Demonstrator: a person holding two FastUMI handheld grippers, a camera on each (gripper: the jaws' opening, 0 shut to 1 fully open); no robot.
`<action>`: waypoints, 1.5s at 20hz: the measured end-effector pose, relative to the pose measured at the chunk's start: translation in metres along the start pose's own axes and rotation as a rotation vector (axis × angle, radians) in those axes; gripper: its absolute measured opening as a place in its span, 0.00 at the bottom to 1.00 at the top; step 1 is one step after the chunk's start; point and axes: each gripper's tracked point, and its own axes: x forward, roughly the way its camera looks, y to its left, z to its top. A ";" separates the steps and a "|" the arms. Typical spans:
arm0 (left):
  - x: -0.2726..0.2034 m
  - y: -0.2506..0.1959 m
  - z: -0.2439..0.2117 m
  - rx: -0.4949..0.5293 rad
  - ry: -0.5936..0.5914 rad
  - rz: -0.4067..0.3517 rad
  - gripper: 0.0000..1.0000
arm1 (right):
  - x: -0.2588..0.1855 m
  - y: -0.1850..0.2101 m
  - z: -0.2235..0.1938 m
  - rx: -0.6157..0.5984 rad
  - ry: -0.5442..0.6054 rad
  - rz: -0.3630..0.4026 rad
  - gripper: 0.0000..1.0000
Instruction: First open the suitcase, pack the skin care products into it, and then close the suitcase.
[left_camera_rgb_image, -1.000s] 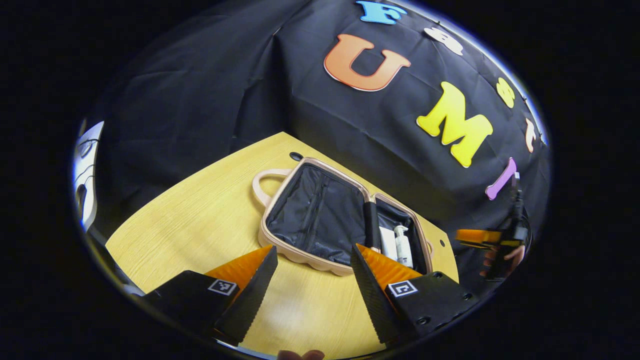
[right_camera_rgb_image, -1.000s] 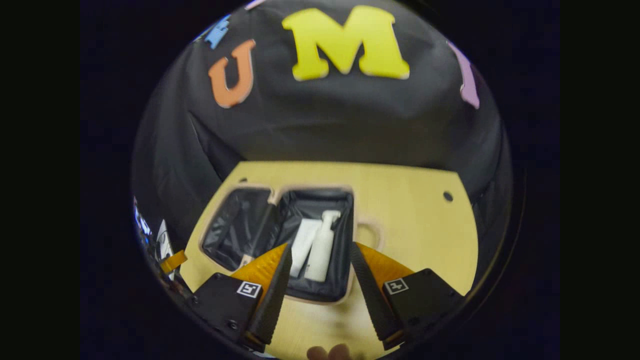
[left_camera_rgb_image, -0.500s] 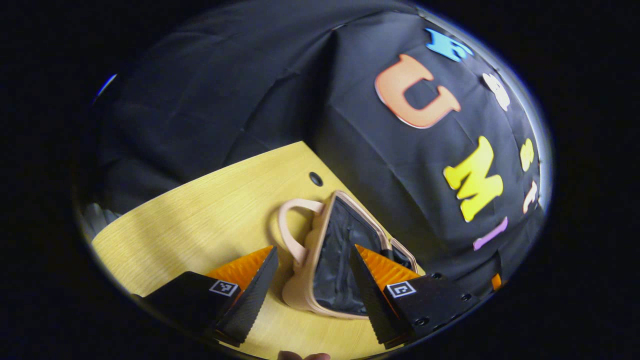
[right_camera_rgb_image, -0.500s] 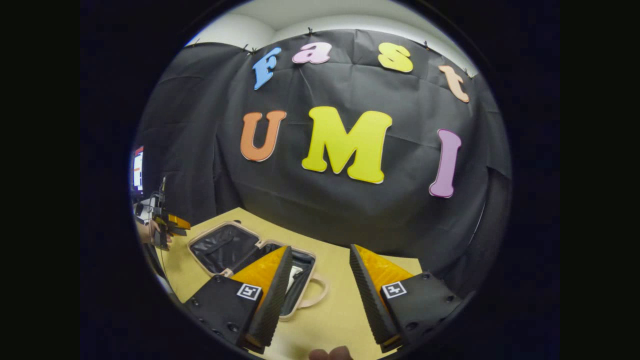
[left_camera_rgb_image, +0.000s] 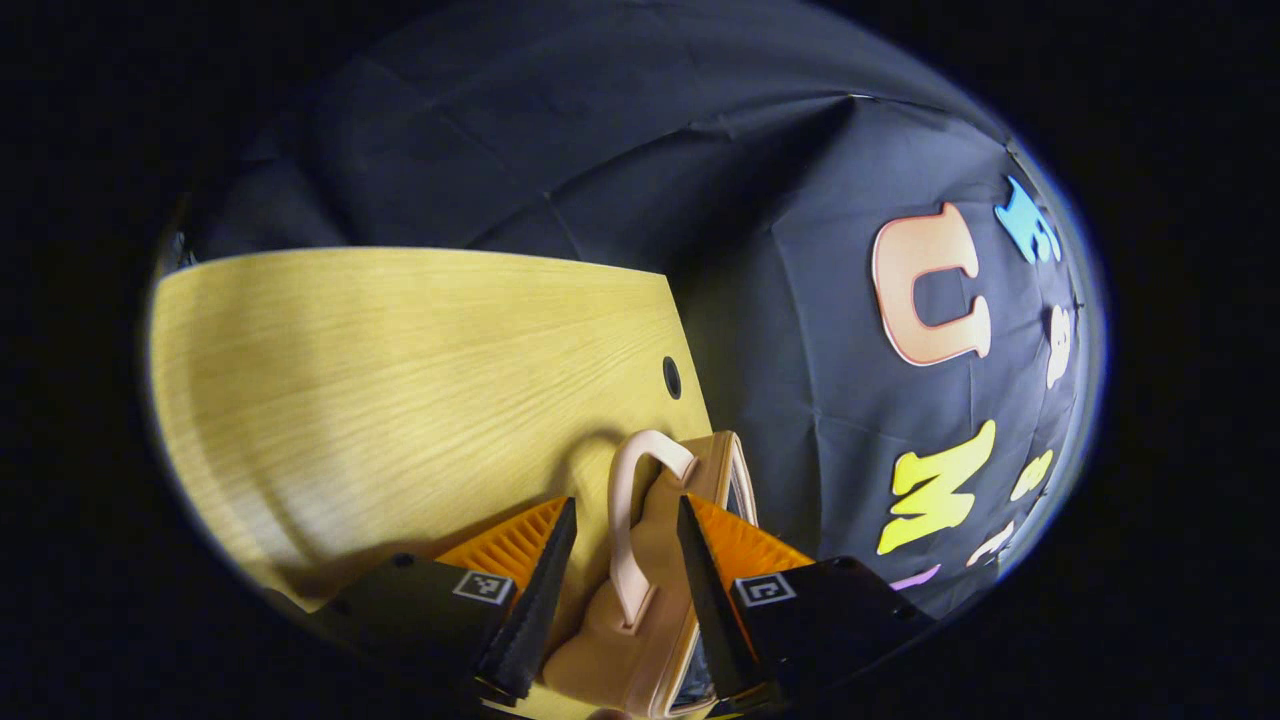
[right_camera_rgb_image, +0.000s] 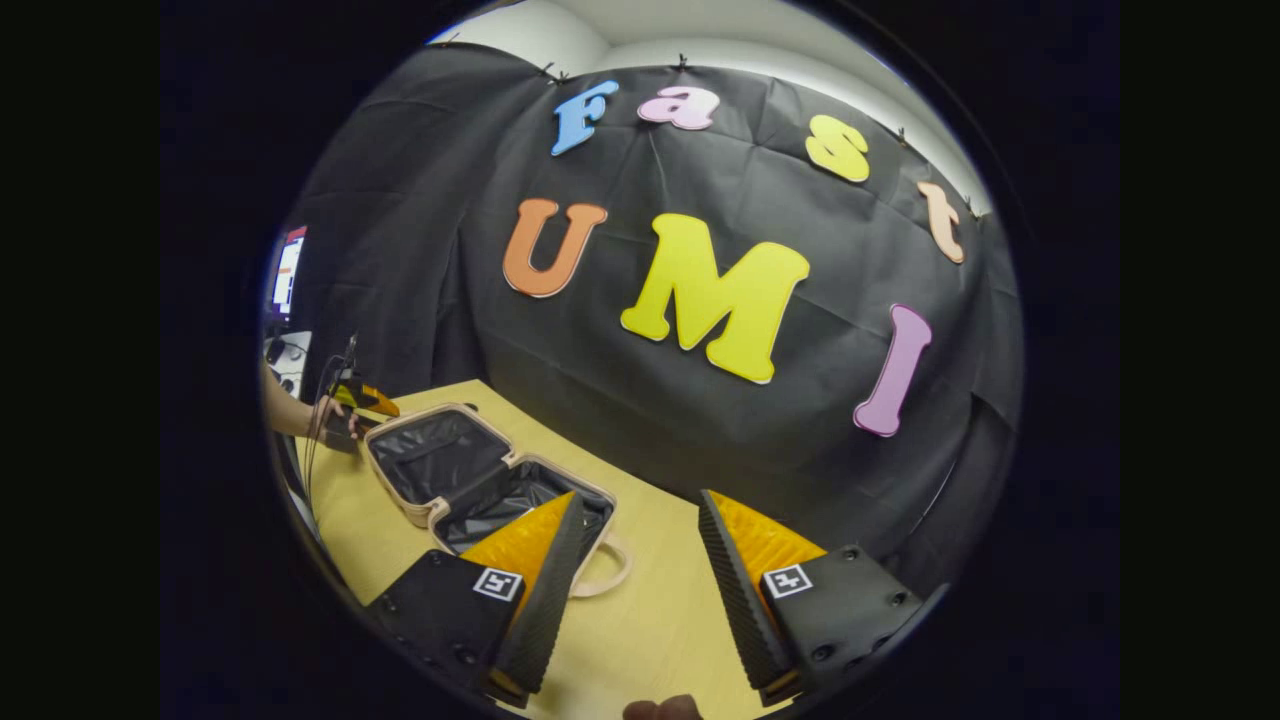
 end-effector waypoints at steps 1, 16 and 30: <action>0.007 0.001 0.002 -0.001 -0.010 0.011 0.60 | -0.002 -0.003 -0.001 0.011 0.002 -0.008 0.69; -0.051 -0.219 -0.021 0.441 -0.071 -0.053 0.08 | -0.047 -0.101 0.010 0.173 -0.141 -0.221 0.69; -0.040 -0.357 -0.285 1.096 -0.240 -0.052 0.10 | -0.107 -0.171 -0.018 0.218 -0.173 -0.320 0.70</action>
